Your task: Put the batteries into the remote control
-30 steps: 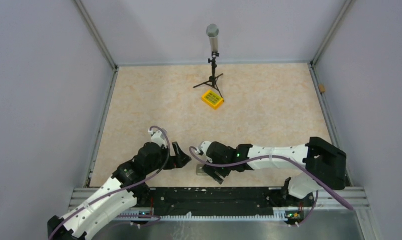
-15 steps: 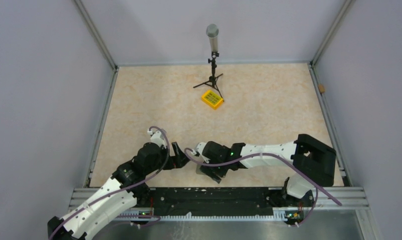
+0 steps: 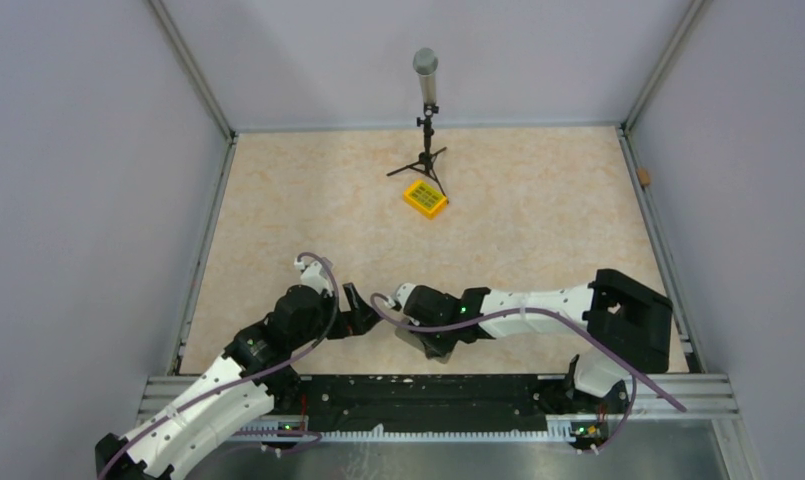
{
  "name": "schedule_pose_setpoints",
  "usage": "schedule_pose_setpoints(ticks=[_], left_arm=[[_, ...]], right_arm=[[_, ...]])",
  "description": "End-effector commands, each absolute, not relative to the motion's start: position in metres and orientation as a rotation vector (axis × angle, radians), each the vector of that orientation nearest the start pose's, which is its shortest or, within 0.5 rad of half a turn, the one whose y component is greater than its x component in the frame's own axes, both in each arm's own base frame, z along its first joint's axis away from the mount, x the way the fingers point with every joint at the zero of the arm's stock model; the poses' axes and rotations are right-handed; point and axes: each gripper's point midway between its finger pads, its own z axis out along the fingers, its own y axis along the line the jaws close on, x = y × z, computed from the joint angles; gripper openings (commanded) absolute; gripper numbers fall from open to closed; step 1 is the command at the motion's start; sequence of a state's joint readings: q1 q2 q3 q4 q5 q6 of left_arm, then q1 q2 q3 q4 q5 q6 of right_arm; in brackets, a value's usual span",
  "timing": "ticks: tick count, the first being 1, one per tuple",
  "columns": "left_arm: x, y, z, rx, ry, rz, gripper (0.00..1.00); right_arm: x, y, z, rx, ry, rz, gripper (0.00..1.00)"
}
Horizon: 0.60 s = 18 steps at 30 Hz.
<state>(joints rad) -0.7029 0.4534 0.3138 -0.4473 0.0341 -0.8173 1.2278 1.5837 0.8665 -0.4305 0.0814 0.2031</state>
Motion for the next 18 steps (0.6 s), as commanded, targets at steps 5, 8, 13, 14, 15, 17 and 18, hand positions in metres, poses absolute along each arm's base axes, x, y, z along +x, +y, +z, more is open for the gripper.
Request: schedule_pose_setpoints(ticks=[5,8,13,14,15,17,18], left_arm=[[0.15,-0.19,0.101,-0.12,2.242,-1.013,0.99],[0.151,-0.193,0.103,-0.119,2.222,-1.042,0.99],[0.153,-0.202,0.111,-0.104,2.179,-1.128,0.99],[0.153,-0.204,0.113,-0.101,2.169,-1.151,0.99],[0.152,-0.207,0.116,-0.094,2.159,-1.175,0.99],[0.153,-0.212,0.122,-0.077,2.129,-1.226,0.99],[0.153,-0.214,0.126,-0.068,2.111,-1.253,0.99]], right_arm=[[0.096,0.303,0.017,-1.172,2.48,0.436,0.0],[0.098,0.305,0.024,-1.111,2.48,0.511,0.0],[0.103,0.308,0.041,-1.022,2.444,0.629,0.0],[0.104,0.309,0.046,-1.006,2.435,0.658,0.0],[0.105,0.31,0.05,-0.984,2.428,0.686,0.0],[0.109,0.309,0.058,-0.934,2.416,0.74,0.0],[0.11,0.309,0.062,-0.908,2.41,0.771,0.0]])
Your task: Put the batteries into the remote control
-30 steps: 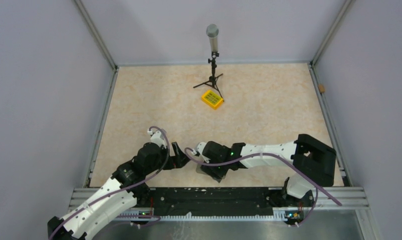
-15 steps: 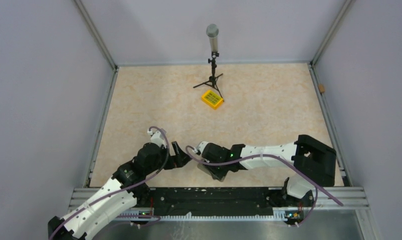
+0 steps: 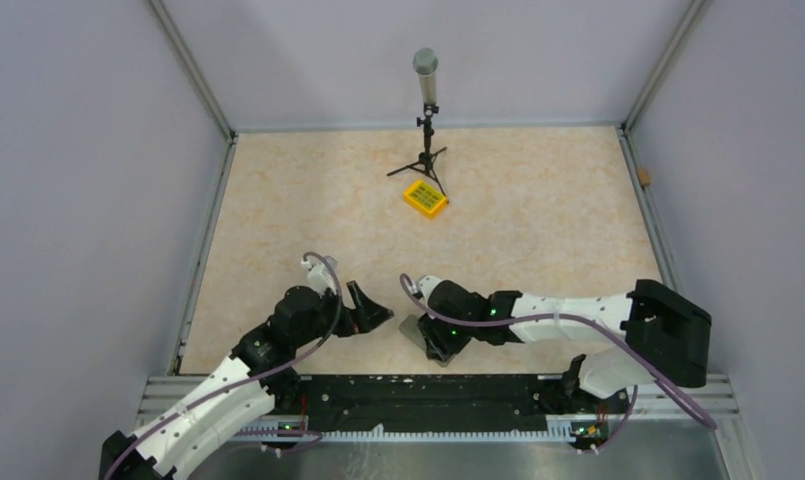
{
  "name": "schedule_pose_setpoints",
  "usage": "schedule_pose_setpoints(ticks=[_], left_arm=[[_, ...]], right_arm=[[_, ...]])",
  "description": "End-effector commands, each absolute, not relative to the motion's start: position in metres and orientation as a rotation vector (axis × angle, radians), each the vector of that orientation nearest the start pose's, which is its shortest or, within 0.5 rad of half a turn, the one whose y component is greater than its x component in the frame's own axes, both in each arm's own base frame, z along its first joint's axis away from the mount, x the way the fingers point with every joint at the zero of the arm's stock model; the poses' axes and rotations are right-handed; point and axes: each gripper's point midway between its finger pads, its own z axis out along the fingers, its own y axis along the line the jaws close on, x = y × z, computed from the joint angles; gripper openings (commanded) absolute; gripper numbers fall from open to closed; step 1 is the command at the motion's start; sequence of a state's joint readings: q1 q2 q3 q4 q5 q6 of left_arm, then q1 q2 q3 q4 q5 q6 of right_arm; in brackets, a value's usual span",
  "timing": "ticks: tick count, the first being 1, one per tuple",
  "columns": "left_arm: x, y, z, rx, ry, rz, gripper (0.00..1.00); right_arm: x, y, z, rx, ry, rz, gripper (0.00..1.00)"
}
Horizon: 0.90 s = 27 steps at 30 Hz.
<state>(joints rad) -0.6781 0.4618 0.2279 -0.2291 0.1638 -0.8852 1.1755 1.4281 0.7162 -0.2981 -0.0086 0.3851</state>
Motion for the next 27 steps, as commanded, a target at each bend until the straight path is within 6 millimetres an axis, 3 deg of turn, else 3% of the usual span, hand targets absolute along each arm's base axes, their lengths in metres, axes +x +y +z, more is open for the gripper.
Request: schedule_pose_setpoints(ticks=[1,10,17,22,27], left_arm=[[0.153,-0.216,0.129,-0.062,2.097,-1.278,0.99],[0.147,-0.234,0.172,0.038,1.891,-1.563,0.99],[0.138,-0.242,0.197,0.116,1.784,-1.693,0.99],[0.128,-0.243,0.225,0.173,1.673,-1.777,0.99],[0.124,-0.241,0.24,0.199,1.612,-1.798,0.99]], right_arm=[[0.112,0.309,0.067,-0.878,2.399,0.81,0.0],[0.11,0.32,0.129,-0.752,2.227,1.203,0.0],[0.102,0.333,0.194,-0.674,2.015,1.471,0.0],[0.098,0.336,0.213,-0.641,1.946,1.558,0.0],[0.097,0.343,0.229,-0.598,1.883,1.651,0.0]])
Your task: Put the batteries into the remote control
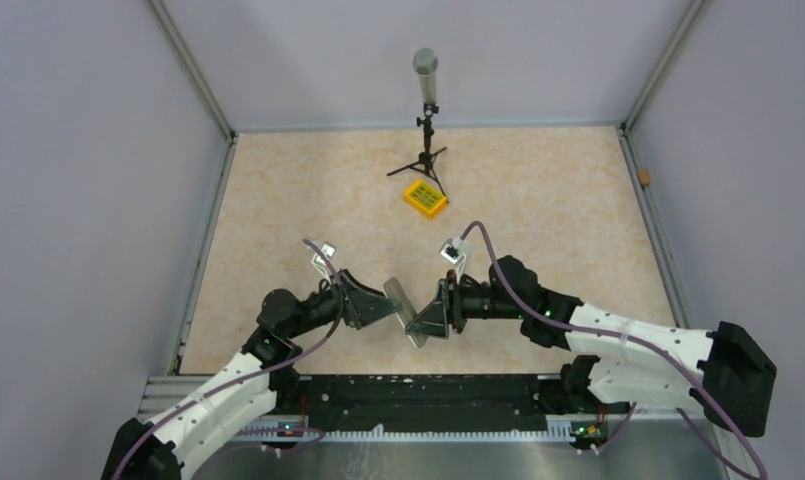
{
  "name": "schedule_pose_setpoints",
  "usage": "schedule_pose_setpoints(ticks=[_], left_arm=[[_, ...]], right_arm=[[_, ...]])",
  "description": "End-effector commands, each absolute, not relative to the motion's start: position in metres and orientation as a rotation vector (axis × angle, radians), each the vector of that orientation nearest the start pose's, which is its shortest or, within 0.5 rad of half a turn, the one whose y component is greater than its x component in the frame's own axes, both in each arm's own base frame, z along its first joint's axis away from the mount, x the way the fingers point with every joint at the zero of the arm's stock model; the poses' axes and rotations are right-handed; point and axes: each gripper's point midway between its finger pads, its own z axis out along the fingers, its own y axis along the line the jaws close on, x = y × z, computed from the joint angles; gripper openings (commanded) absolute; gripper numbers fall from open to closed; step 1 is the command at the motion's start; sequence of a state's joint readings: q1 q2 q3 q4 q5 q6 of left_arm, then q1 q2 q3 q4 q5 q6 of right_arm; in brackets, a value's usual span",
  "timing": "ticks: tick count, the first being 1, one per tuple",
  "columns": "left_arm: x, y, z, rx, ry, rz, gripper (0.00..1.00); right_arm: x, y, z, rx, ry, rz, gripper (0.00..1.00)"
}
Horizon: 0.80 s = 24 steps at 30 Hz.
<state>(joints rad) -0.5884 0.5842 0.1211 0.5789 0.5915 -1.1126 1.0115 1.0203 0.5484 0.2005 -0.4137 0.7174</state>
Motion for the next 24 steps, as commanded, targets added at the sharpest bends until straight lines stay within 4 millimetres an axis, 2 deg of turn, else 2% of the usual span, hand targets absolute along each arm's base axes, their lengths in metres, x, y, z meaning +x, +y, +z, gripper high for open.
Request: schedule_pose_setpoints(ticks=[1,10,15,19,24], left_arm=[[0.122,-0.241,0.243,0.208,1.598,-1.806,0.99],[0.113,-0.239,0.257,0.248,1.54,-1.841,0.95],[0.11,-0.237,0.263,0.265,1.508,-1.848,0.9],[0.108,-0.236,0.267,0.271,1.49,-1.846,0.88],[0.108,-0.236,0.268,0.281,1.481,-1.842,0.78]], right_arm=[[0.098,0.344,0.232,-0.589,1.867,1.669,0.0],[0.084,0.355,0.245,-0.584,1.788,1.874,0.0],[0.082,0.355,0.249,-0.57,1.765,1.92,0.0],[0.081,0.355,0.246,-0.56,1.773,1.93,0.0],[0.082,0.355,0.238,-0.548,1.797,1.928,0.0]])
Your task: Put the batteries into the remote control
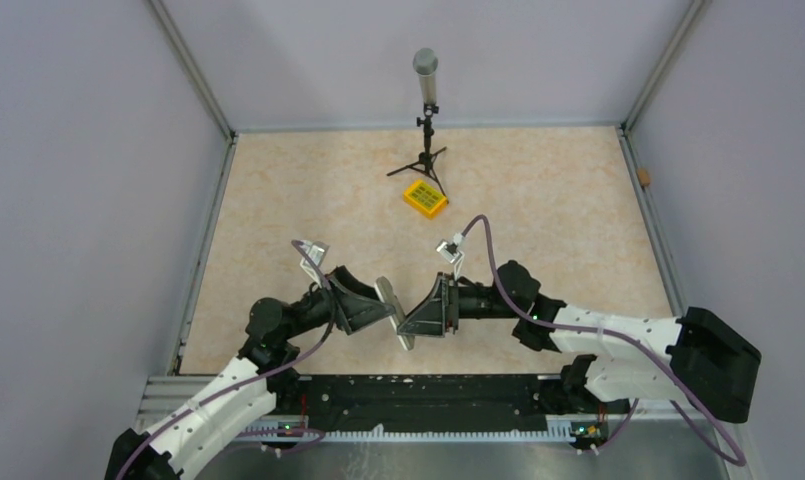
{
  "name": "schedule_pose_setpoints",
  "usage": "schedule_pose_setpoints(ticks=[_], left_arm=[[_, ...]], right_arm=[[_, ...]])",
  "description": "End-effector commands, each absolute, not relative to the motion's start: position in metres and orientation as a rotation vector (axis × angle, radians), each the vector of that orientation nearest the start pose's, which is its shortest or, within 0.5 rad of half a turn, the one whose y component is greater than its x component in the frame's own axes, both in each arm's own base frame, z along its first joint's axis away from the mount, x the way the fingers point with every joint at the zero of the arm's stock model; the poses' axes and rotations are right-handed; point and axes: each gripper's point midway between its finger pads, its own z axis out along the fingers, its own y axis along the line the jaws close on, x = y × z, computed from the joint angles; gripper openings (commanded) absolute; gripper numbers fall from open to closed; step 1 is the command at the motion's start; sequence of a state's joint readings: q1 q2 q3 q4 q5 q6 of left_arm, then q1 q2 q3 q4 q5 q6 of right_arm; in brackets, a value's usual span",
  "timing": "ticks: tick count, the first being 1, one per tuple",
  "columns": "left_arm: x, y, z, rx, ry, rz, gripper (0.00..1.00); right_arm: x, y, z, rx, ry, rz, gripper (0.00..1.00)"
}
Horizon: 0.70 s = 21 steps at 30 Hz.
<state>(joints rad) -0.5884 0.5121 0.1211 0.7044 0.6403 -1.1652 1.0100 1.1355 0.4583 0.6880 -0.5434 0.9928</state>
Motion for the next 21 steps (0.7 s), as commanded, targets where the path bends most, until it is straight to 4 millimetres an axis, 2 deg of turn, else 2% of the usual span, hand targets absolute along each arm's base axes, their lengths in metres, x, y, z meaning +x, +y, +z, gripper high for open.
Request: schedule_pose_setpoints(ticks=[1,9,12,14,17,18,19,21], left_arm=[[0.108,-0.236,0.267,0.28,1.483,-1.839,0.77],[0.111,-0.238,0.264,0.286,1.499,-1.822,0.56],[0.113,-0.238,0.264,0.282,1.501,-1.815,0.34],[0.116,-0.238,0.263,0.274,1.509,-1.803,0.24],[0.121,-0.241,0.259,0.263,1.554,-1.774,0.11],[0.124,-0.242,0.257,0.261,1.573,-1.759,0.04],[0.126,-0.243,0.254,0.254,1.595,-1.749,0.0],[0.13,-0.244,0.248,0.238,1.628,-1.734,0.0]], right_arm=[[0.082,0.355,0.236,-0.546,1.799,1.929,0.0],[0.083,0.357,0.226,-0.547,1.824,1.922,0.0],[0.083,0.358,0.225,-0.562,1.833,1.907,0.0],[0.084,0.358,0.223,-0.572,1.841,1.885,0.12],[0.087,0.356,0.211,-0.591,1.906,1.804,0.43],[0.09,0.354,0.205,-0.598,1.931,1.751,0.5],[0.093,0.351,0.202,-0.597,1.946,1.703,0.55],[0.099,0.344,0.196,-0.597,1.971,1.614,0.6]])
